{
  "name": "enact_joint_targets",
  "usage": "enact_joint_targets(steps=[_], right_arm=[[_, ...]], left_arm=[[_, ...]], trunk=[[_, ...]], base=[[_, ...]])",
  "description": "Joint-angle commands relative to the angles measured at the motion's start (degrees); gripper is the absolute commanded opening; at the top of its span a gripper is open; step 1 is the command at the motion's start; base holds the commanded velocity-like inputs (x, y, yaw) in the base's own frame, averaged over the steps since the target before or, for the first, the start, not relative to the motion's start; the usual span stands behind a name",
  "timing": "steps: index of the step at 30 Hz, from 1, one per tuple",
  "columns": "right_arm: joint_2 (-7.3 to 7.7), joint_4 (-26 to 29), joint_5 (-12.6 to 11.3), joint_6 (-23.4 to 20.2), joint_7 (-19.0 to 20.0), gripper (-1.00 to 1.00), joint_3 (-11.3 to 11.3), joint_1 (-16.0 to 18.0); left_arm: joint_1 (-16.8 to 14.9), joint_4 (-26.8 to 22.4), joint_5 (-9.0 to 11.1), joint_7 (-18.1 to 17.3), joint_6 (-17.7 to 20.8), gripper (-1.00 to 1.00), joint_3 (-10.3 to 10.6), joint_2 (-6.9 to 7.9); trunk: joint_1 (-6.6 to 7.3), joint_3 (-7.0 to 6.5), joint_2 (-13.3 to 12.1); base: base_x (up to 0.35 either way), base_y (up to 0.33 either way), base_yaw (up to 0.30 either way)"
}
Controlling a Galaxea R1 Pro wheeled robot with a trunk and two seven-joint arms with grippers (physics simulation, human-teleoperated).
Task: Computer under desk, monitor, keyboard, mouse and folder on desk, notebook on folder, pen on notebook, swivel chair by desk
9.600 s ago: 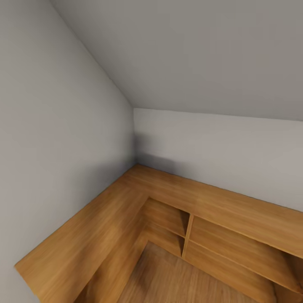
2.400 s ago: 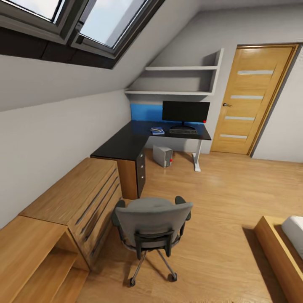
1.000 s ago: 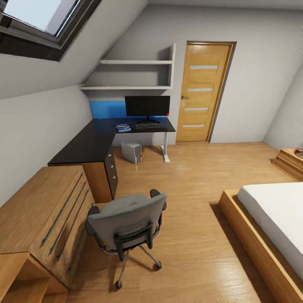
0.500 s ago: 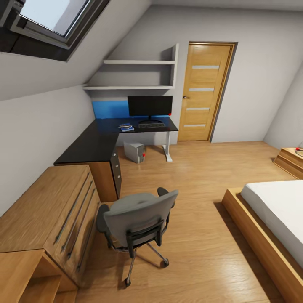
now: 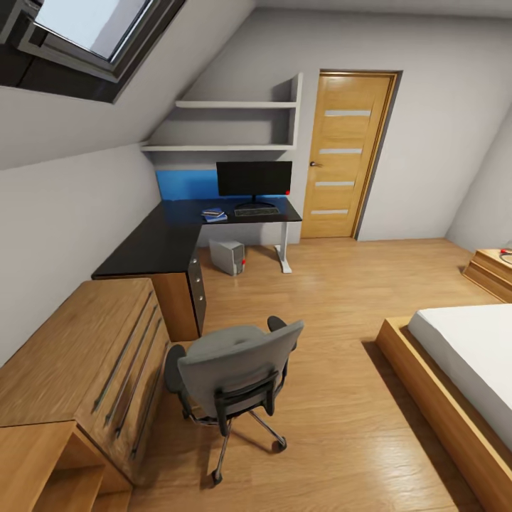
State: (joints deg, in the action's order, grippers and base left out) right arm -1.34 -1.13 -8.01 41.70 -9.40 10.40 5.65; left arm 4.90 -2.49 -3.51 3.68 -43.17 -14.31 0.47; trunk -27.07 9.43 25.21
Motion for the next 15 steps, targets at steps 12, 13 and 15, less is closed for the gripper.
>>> enact_joint_targets(steps=[12,13,15], right_arm=[[-0.54,21.1,-0.6,-7.6,-0.2,1.0,0.4,3.9],[-0.5,20.6,-0.6,-7.7,-0.2,1.0,0.4,4.1],[-0.41,18.9,-0.6,-8.0,-0.2,1.0,0.3,4.6]], left_arm=[[-0.6,-38.0,-1.5,6.7,44.4,1.0,0.6,-8.75],[-0.7,-37.4,-1.5,6.7,44.8,1.0,0.6,-8.69],[-0.9,-35.3,-1.5,6.7,45.0,1.0,0.6,-8.49]], trunk=[[-2.67,2.26,4.9],[-2.89,2.43,5.3],[-3.33,2.79,6.1]], base=[[0.0,0.0,0.0],[0.0,0.0,0.0],[0.0,0.0,0.0]])
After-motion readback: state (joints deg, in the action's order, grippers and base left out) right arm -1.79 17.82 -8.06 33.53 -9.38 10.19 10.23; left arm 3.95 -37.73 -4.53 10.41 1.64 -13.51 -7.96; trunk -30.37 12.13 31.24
